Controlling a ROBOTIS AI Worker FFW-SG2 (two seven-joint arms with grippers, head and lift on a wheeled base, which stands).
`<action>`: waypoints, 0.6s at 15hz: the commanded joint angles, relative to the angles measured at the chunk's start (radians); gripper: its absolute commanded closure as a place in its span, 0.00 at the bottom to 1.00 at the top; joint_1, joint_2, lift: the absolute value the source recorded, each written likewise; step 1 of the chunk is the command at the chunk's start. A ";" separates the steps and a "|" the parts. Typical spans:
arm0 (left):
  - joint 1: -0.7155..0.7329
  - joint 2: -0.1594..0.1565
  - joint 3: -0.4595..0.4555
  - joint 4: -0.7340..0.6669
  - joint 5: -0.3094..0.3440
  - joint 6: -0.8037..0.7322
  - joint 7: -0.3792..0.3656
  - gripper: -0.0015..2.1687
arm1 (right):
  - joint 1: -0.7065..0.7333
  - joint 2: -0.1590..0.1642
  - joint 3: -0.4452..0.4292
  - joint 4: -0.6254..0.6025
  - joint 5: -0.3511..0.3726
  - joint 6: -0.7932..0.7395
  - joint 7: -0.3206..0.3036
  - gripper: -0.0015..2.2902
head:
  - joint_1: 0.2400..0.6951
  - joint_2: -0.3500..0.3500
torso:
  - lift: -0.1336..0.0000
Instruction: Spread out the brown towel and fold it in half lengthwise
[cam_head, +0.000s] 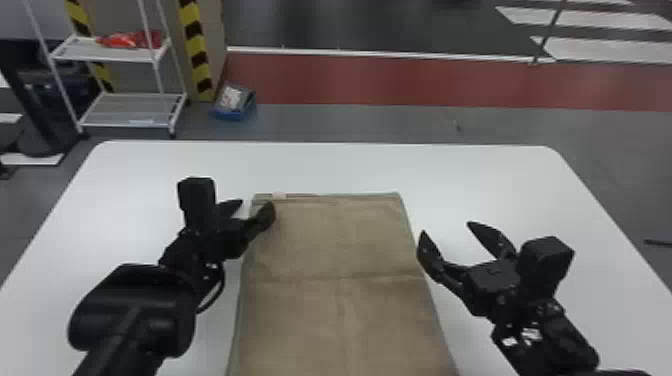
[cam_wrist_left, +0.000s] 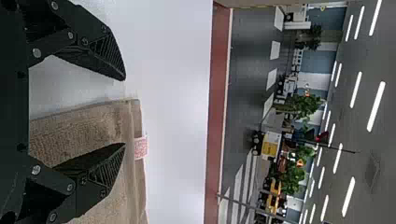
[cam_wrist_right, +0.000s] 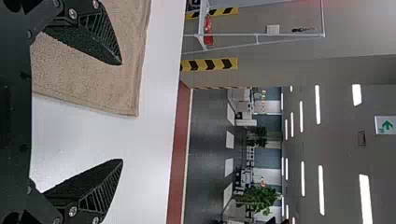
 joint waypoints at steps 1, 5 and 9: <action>0.001 0.000 0.000 0.000 0.002 -0.005 0.000 0.21 | 0.000 0.000 0.000 0.001 0.001 0.000 0.000 0.06 | 1.00 0.39 | 0.08; 0.001 0.000 0.008 -0.002 0.000 -0.002 -0.009 0.21 | -0.003 -0.002 0.002 0.001 0.003 0.000 0.000 0.06 | 1.00 0.39 | 0.08; 0.004 0.002 0.012 -0.003 -0.003 0.001 -0.017 0.30 | -0.008 -0.002 0.003 0.005 0.000 0.000 -0.001 0.06 | 1.00 0.39 | 0.08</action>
